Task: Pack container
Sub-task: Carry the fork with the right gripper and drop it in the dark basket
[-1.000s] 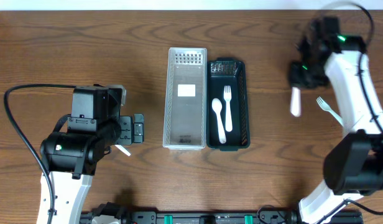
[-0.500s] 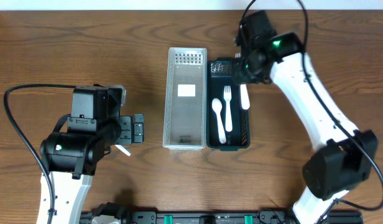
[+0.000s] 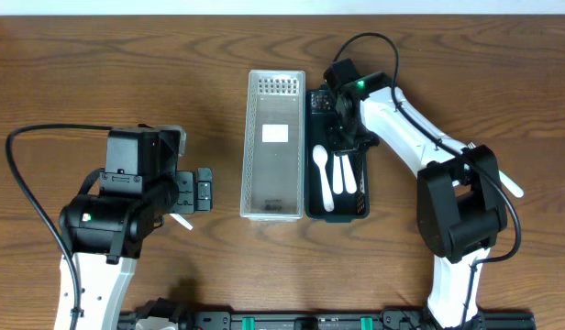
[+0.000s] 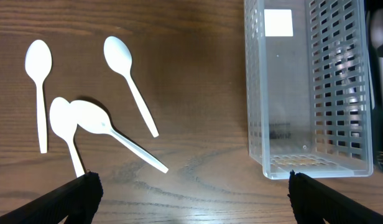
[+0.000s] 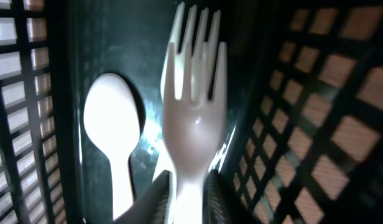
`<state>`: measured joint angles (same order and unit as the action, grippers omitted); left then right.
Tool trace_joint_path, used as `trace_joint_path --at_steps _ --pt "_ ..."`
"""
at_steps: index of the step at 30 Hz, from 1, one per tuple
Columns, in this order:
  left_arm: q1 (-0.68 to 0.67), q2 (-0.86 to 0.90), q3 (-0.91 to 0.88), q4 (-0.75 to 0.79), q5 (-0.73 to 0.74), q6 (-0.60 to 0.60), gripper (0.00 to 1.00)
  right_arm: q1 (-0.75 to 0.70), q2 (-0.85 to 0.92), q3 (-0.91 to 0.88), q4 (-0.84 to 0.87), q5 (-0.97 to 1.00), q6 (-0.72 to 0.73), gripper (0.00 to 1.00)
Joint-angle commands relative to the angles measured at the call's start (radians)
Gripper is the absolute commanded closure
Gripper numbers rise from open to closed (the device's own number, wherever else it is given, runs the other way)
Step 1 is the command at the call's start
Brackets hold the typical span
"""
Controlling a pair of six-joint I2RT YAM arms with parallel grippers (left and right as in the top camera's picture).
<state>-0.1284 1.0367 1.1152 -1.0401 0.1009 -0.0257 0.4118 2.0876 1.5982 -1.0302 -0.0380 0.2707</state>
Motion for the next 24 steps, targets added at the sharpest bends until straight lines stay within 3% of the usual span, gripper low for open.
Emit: trace_joint_path --at_steps 1,6,11,13,16,18,20,22,24 --pt "-0.002 -0.005 0.016 -0.003 -0.007 0.002 0.02 0.023 -0.006 0.014 -0.001 -0.023 0.006 0.62" --pt "-0.002 -0.005 0.016 -0.003 -0.007 0.002 0.02 0.021 -0.016 0.069 -0.011 -0.049 0.007 0.62" --pt "-0.002 -0.005 0.016 -0.003 -0.007 0.002 0.02 0.014 -0.043 0.227 -0.095 0.003 0.038 0.69" --pt "-0.002 -0.005 0.016 -0.003 -0.007 0.002 0.02 -0.002 -0.063 0.304 -0.148 0.095 0.134 0.71" --pt "-0.002 -0.005 0.016 -0.006 -0.007 0.002 0.02 -0.056 -0.104 0.392 -0.241 0.239 0.396 0.78" --pt "-0.002 -0.005 0.016 -0.008 -0.007 0.002 0.02 -0.11 -0.134 0.409 -0.272 0.26 0.55 0.72" --pt "-0.002 -0.005 0.016 -0.008 -0.007 0.002 0.02 -0.179 -0.159 0.409 -0.275 0.242 0.7 0.58" --pt "-0.002 -0.005 0.016 -0.008 -0.007 0.002 0.02 -0.249 -0.169 0.409 -0.271 0.224 0.871 0.51" --pt "-0.002 -0.005 0.016 -0.008 -0.007 0.002 0.02 -0.306 -0.17 0.409 -0.272 0.221 0.987 0.5"
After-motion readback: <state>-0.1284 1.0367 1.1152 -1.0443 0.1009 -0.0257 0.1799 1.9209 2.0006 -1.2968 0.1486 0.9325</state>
